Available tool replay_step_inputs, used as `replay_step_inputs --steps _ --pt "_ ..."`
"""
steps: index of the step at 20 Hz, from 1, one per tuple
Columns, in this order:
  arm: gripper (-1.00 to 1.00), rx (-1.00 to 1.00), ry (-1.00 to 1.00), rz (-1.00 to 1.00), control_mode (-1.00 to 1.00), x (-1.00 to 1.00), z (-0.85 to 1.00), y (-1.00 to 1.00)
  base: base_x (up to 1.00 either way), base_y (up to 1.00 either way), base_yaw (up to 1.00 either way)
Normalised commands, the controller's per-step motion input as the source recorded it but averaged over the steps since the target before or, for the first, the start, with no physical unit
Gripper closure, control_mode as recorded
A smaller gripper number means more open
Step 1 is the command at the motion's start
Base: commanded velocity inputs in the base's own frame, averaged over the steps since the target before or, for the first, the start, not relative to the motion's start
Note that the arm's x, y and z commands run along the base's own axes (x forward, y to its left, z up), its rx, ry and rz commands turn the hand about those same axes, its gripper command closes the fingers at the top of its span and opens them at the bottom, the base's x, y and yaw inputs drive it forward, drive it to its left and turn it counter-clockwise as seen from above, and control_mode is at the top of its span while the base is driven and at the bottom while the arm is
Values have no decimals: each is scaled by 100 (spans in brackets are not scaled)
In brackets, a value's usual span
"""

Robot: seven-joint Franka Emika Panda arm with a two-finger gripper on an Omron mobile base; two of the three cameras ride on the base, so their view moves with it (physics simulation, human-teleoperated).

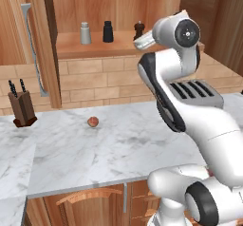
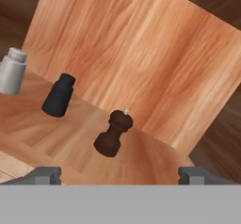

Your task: There are various items on the counter. Only move the condiments/shakers into the cabinet.

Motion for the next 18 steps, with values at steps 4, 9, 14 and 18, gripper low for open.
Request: replay_step_inputs --steps 4,9,14,18 --pt "-100 0 0 0 -100 -100 -10 -2 0 0 0" --pt "-100 0 7 0 -100 -98 -35 0 0 0 0" --pt "-100 0 14 0 -100 -78 -54 0 0 0 0" --pt "-100 0 22 -1 -100 -61 -58 0 0 0 0"
